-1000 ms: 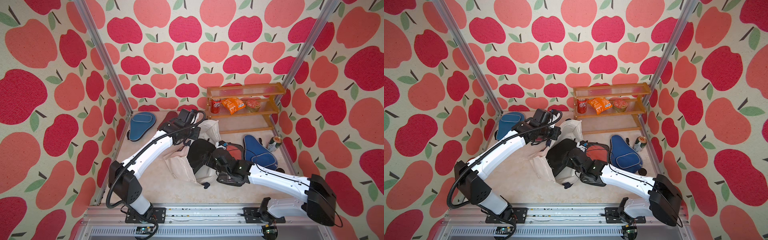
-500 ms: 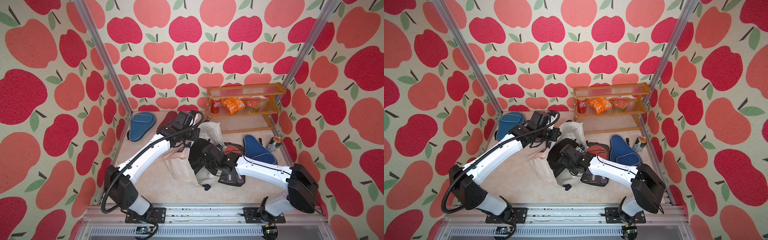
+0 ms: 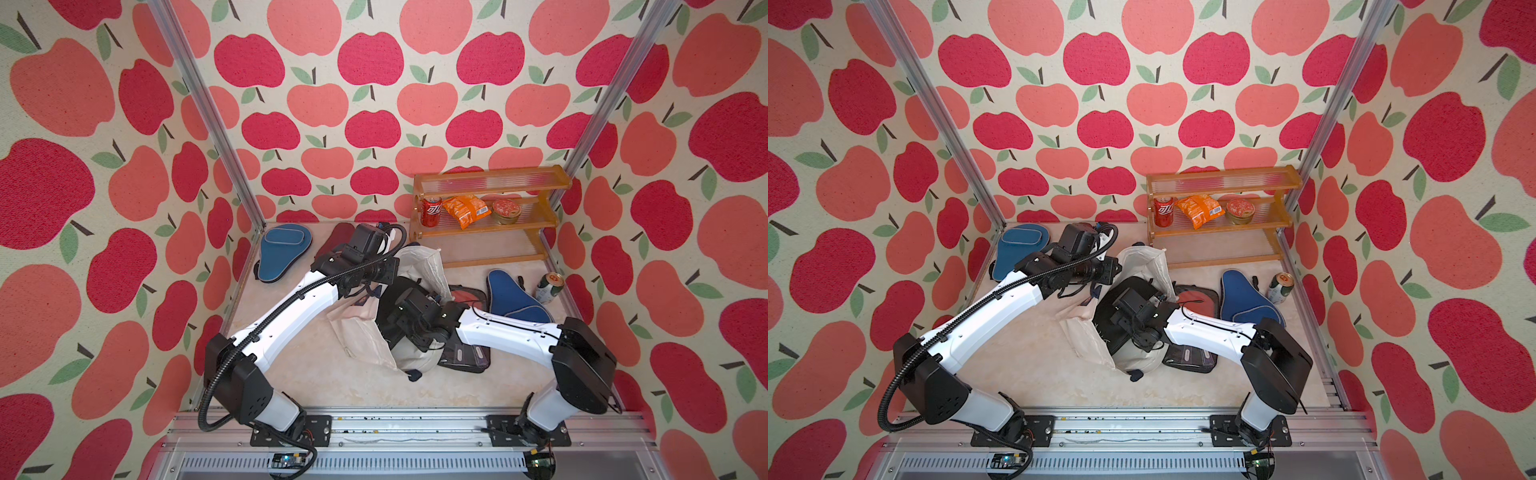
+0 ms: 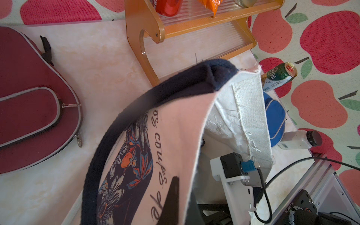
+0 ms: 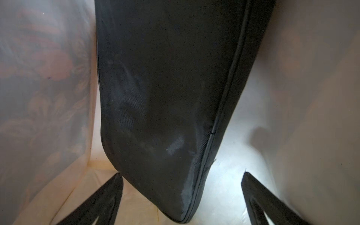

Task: Remove the ping pong set from the canvas bag
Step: Pick up the ping pong set from the canvas bag.

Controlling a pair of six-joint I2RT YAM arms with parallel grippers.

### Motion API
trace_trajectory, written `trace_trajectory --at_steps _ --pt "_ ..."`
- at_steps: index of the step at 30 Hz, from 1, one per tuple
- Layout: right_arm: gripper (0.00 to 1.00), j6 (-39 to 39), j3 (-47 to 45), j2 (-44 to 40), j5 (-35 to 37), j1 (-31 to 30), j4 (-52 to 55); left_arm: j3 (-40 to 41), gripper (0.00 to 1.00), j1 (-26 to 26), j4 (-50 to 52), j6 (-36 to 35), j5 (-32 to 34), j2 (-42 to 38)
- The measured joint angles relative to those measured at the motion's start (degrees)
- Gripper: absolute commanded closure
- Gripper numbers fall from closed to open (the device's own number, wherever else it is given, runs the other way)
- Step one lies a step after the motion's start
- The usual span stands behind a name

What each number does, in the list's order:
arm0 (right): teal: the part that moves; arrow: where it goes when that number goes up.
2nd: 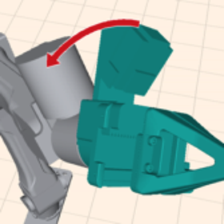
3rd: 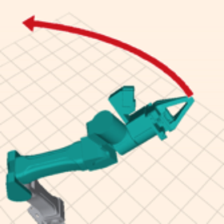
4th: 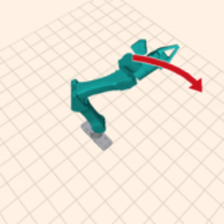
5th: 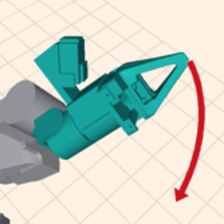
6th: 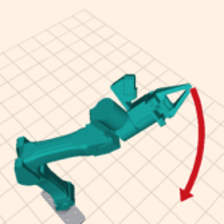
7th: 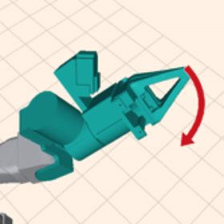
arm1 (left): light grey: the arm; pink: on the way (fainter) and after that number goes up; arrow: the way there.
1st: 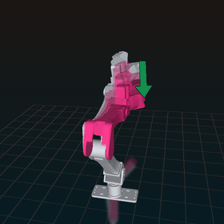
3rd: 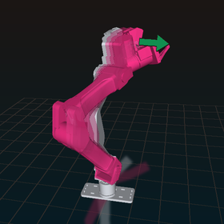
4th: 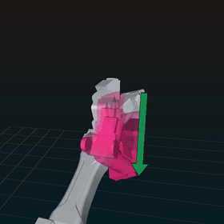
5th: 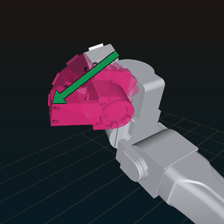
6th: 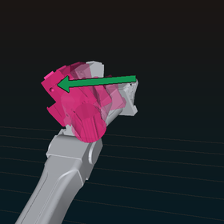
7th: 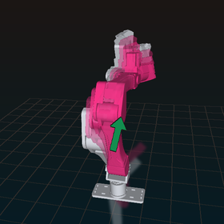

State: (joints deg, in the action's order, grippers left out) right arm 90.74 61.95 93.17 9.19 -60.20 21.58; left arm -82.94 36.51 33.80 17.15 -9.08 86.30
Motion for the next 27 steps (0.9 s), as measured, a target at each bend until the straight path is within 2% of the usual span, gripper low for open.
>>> trace_trajectory --at_steps 19,22,27 --pt "0.01 -0.07 -4.70 4.72 3.06 0.76 -15.17 0.66 1.00 0.28 -0.02 -0.02 -0.85 -0.79" --pt "0.01 -0.94 -6.62 4.79 3.91 0.74 -20.04 0.66 1.00 0.28 -0.02 -0.02 -0.87 -0.79" --pt "0.02 -3.76 -12.90 4.79 5.90 0.76 -34.38 0.66 1.00 0.42 0.02 -0.02 -0.85 -0.79"
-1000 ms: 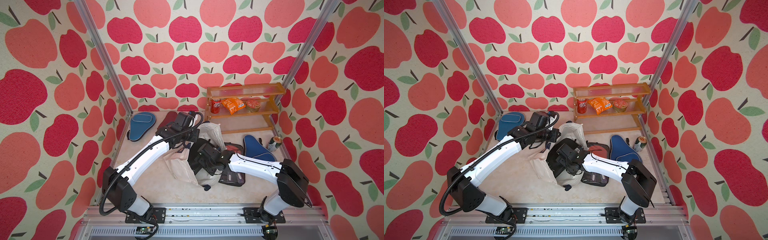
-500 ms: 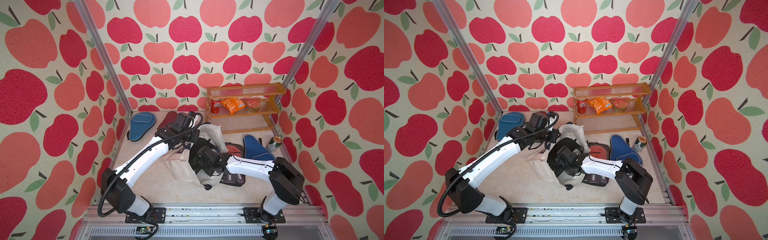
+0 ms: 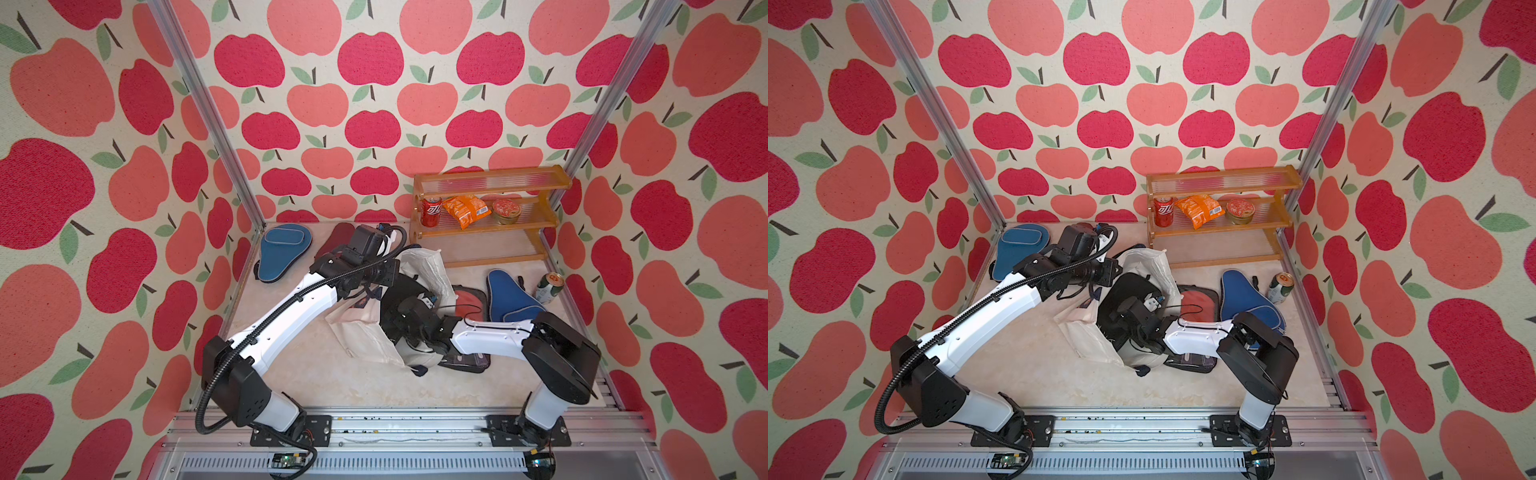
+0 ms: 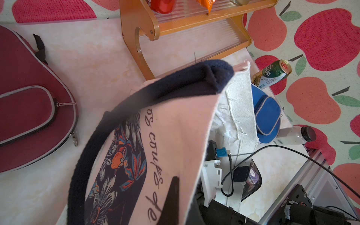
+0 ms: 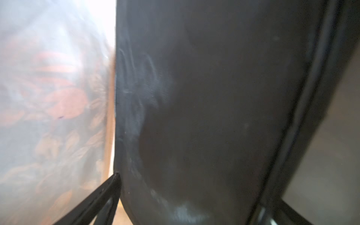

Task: Remove the ping pong set from the canvas bag
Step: Pick up the ping pong set from the canvas bag.

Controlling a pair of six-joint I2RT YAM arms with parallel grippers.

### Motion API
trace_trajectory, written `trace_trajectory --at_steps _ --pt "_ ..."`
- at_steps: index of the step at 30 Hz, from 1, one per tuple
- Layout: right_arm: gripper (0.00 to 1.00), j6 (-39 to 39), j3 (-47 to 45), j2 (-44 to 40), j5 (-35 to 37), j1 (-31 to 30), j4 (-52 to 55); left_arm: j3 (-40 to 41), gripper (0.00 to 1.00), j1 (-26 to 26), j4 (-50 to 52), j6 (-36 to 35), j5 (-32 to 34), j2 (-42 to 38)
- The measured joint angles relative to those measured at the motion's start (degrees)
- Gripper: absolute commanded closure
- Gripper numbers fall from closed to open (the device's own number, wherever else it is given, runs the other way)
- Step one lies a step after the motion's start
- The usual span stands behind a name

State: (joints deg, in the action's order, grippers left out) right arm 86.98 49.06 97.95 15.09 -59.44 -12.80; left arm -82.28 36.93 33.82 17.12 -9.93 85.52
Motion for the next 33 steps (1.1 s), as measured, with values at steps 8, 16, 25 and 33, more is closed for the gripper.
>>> trace_trajectory --at_steps 8,16,25,33 --pt "0.12 -6.16 -3.69 0.00 1.77 0.22 -16.87 0.00 1.00 0.24 0.24 -0.02 0.26 0.00" --pt "0.21 -8.76 -5.03 0.33 2.01 0.26 -27.63 -0.48 1.00 0.48 0.98 -0.09 0.70 0.20" --pt "0.54 -7.08 -3.76 2.32 0.31 1.51 -20.94 -0.94 1.00 0.50 1.11 -0.26 0.68 0.50" --pt "0.83 -11.23 -0.09 1.73 -0.59 2.08 -15.72 -0.94 1.00 0.44 1.68 -0.50 1.57 0.50"
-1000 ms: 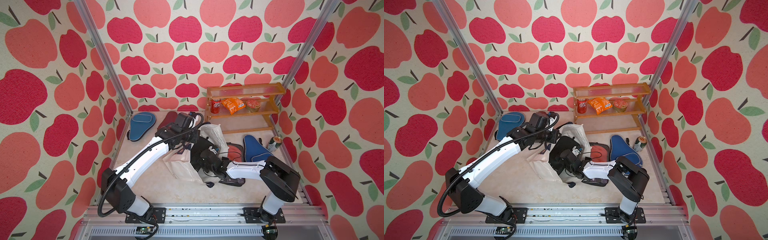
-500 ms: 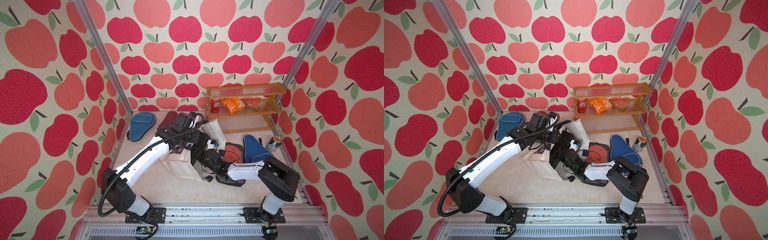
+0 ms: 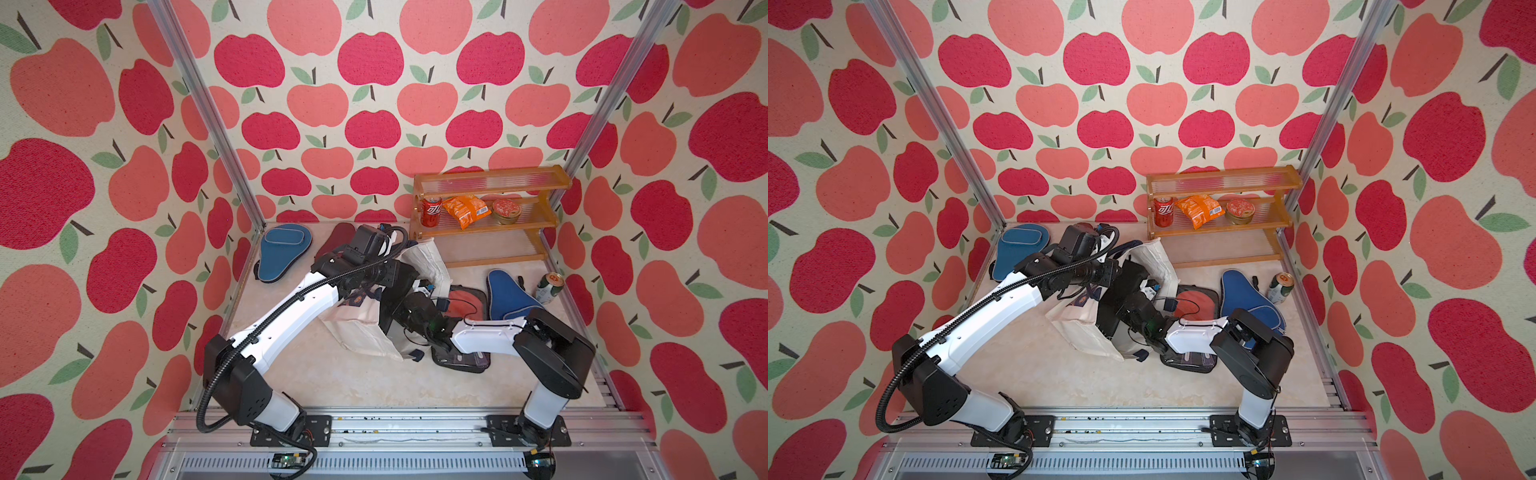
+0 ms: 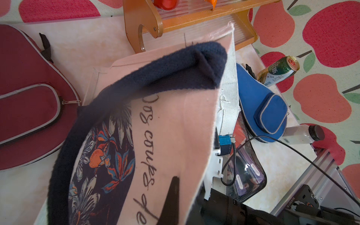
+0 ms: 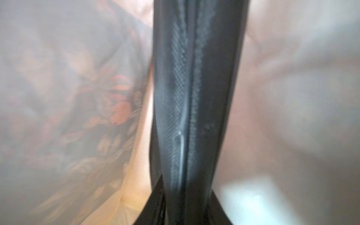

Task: Remove the ping pong set from the canvas bag
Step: Pick up the ping pong set from the canvas bag.

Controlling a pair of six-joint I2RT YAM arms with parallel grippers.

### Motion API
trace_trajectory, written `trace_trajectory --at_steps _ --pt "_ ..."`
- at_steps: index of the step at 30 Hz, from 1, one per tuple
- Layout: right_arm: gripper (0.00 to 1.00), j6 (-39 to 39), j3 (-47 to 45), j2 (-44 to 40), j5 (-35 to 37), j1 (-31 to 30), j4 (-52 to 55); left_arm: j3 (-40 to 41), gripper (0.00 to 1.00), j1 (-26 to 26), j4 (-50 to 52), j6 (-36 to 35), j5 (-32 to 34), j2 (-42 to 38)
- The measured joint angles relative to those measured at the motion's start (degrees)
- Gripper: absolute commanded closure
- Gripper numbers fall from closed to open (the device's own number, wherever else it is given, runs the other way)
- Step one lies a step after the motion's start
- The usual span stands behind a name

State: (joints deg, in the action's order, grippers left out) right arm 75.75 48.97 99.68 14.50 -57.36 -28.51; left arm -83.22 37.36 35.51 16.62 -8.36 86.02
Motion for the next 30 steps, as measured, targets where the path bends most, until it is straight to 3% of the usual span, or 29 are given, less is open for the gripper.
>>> trace_trajectory --at_steps 3,5,18,30 --pt "0.95 -2.49 0.85 -0.79 0.02 0.00 0.39 0.00 1.00 0.00 -0.04 0.00 -0.04 0.00" --pt "0.98 -4.17 0.96 -1.11 0.22 0.00 0.87 0.00 1.00 0.00 -0.04 0.00 -0.07 0.00" --pt "1.00 -17.44 0.96 -11.56 6.45 -2.60 10.47 0.00 1.00 -1.60 -0.57 1.22 -1.77 -0.55" --pt "1.00 -32.52 6.16 -26.40 17.20 -7.15 27.87 0.48 1.00 -4.59 -4.13 9.51 -6.99 -3.04"
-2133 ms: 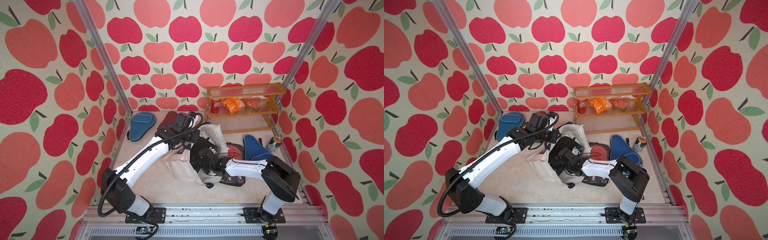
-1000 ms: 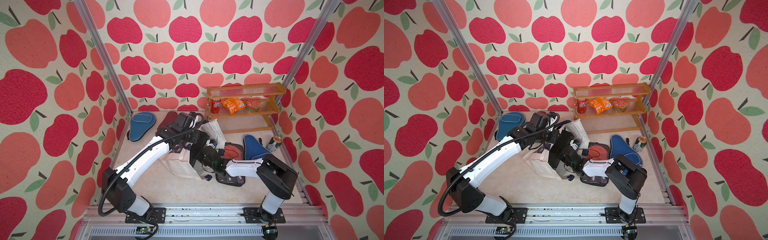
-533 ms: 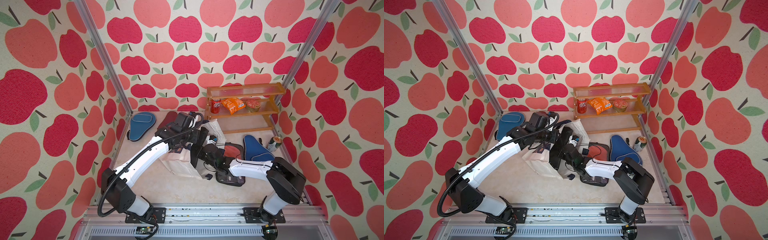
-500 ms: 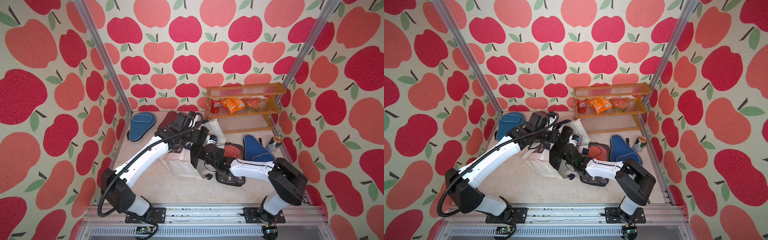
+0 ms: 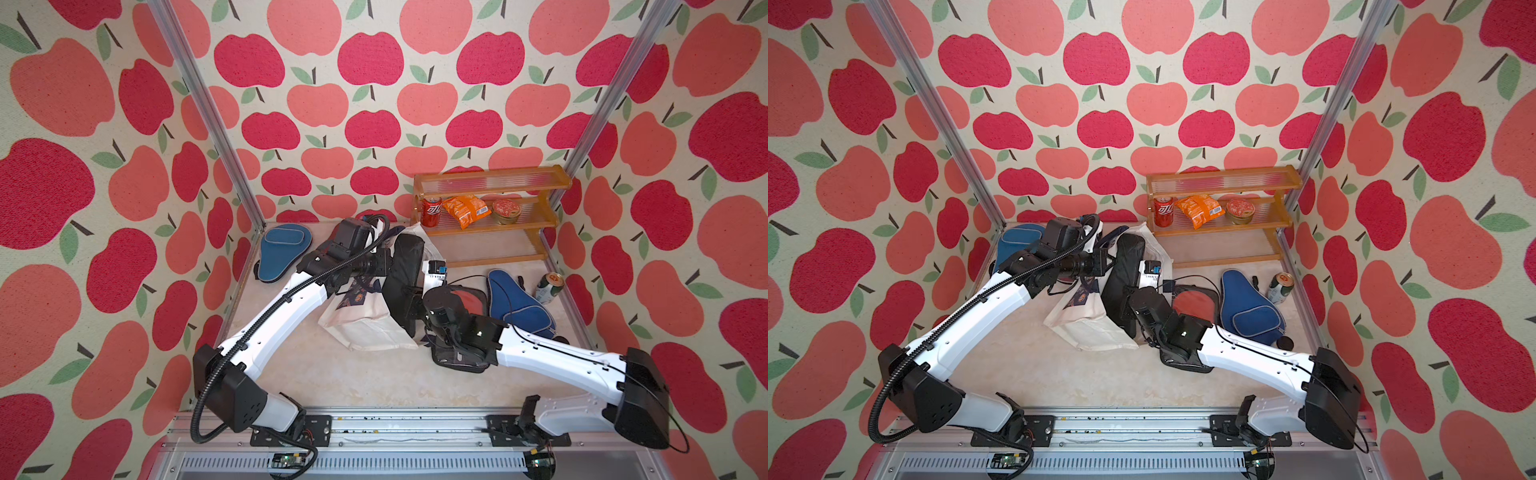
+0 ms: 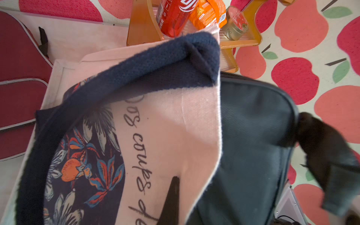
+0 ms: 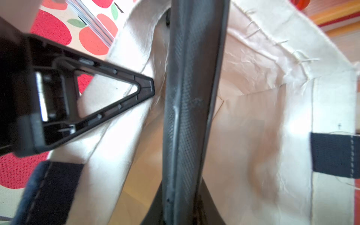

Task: Remove the ping pong set from the canvas bag
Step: Pick up the ping pong set from the canvas bag.

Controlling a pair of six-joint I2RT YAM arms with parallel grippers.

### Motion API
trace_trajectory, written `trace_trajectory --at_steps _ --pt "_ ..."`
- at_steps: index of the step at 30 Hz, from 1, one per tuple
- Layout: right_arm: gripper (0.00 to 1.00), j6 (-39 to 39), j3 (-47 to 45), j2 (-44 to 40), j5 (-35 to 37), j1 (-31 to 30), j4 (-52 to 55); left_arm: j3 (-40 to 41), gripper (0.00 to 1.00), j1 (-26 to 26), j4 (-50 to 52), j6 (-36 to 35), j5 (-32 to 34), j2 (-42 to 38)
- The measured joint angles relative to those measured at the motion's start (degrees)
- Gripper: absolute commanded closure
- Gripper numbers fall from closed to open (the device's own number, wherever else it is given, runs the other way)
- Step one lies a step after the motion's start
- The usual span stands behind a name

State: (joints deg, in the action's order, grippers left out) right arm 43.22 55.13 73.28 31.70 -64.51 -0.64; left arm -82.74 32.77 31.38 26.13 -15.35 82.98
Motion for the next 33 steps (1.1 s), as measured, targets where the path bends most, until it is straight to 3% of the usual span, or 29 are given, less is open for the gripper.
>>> trace_trajectory --at_steps 10,15,33 --pt "1.00 -9.86 1.51 -12.44 8.24 0.00 10.93 4.98 1.00 -0.85 -10.49 8.13 -6.45 -0.17" --pt "1.00 -15.54 6.88 -16.63 11.74 0.02 14.08 8.74 1.00 -2.29 -16.74 13.79 -10.10 -0.17" --pt "1.00 -22.67 15.21 -15.08 14.16 0.00 19.87 14.60 1.00 -5.73 -41.03 30.53 -16.22 1.09"
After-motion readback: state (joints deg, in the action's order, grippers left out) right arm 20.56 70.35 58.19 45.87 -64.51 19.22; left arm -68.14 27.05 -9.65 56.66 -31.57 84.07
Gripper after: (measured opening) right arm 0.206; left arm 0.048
